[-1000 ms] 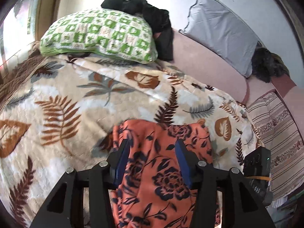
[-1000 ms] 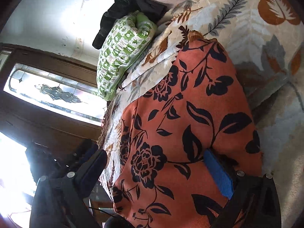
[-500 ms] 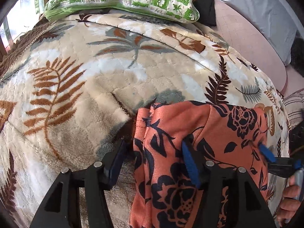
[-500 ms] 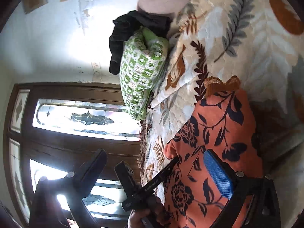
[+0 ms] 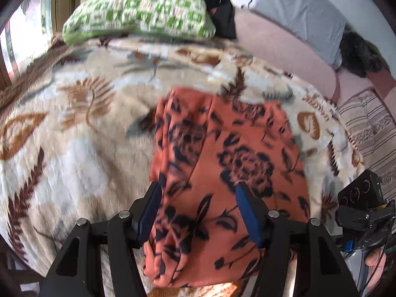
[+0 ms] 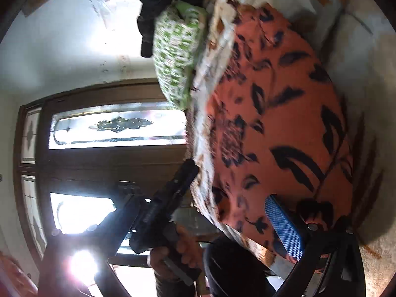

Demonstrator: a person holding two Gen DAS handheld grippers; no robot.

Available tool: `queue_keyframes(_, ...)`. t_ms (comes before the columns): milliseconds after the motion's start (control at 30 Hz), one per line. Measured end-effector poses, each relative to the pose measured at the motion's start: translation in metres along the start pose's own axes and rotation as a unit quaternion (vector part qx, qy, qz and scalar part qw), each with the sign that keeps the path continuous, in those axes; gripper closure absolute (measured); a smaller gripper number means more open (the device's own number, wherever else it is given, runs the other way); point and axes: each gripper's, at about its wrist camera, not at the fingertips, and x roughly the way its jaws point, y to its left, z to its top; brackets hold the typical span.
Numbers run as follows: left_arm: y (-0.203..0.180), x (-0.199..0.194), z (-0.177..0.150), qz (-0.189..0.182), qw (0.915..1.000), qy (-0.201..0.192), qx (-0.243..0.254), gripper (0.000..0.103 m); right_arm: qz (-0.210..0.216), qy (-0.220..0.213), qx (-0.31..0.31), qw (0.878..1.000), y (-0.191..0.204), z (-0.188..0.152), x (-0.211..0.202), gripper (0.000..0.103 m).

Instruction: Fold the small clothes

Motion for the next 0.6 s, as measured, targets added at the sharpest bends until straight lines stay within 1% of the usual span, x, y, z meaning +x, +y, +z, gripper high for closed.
queue_keyframes(33,0.006,0.017,-0.01,0.011,0.9996,0.024,-0.011,0.037,-0.029,0.003,0.005,1.0,-0.013,-0.006,0.008,0.001)
queue_keyframes(67,0.01,0.013,-0.016,0.002,0.9998,-0.008,-0.016,0.037,-0.022,-0.017,-0.004,1.0,-0.011,-0.01,0.004,0.001)
queue_keyframes(100,0.011,0.005,-0.018,0.003,0.9997,-0.016,-0.02,0.037,-0.021,-0.021,-0.004,1.0,-0.004,-0.013,0.0,0.001)
queue_keyframes(133,0.012,-0.001,-0.017,0.009,0.9994,-0.009,-0.033,0.037,-0.017,-0.018,0.0,1.0,0.002,-0.015,-0.006,0.001)
queue_keyframes(167,0.013,-0.009,-0.016,0.0,0.9989,-0.011,-0.046,0.038,-0.007,-0.019,-0.007,1.0,0.01,-0.017,-0.013,0.001)
queue_keyframes(200,0.012,-0.017,-0.015,-0.009,0.9985,-0.023,-0.049,0.038,-0.006,-0.029,-0.025,0.999,0.017,-0.02,-0.024,0.001)
queue_keyframes(267,0.004,-0.029,-0.012,-0.007,0.9982,-0.05,-0.031,0.038,-0.026,-0.063,-0.052,0.996,0.023,-0.02,-0.047,0.001)
queue_keyframes(333,-0.005,-0.029,-0.01,-0.016,0.9984,-0.052,-0.014,0.038,-0.045,-0.094,-0.029,0.994,0.011,-0.014,-0.065,0.001)
queue_keyframes(367,-0.008,-0.026,-0.009,-0.026,0.9985,-0.048,-0.01,0.038,-0.045,-0.099,-0.016,0.994,0.003,-0.009,-0.069,0.001)
queue_keyframes(400,-0.01,-0.022,-0.01,-0.027,0.9985,-0.046,-0.006,0.037,-0.047,-0.101,-0.008,0.994,-0.004,-0.005,-0.07,0.001)
queue_keyframes(467,-0.01,-0.01,-0.012,-0.005,0.999,-0.044,0.003,0.036,-0.056,-0.094,0.005,0.994,-0.017,0.002,-0.065,0.001)
queue_keyframes(500,-0.004,-0.001,-0.016,0.01,0.9995,-0.03,0.002,0.036,-0.052,-0.084,0.009,0.995,-0.022,0.005,-0.06,0.001)
queue_keyframes(533,0.003,0.009,-0.019,0.013,0.9997,-0.018,-0.008,0.032,-0.053,-0.076,0.013,0.996,-0.028,0.008,-0.053,0.001)
queue_keyframes(567,0.01,0.012,-0.02,-0.002,0.9995,-0.024,-0.02,0.028,-0.069,-0.073,0.018,0.995,-0.033,0.01,-0.047,0.001)
queue_keyframes(600,0.014,0.011,-0.021,-0.002,0.9994,-0.024,-0.026,0.026,-0.085,-0.071,0.014,0.994,-0.032,0.011,-0.042,0.0)
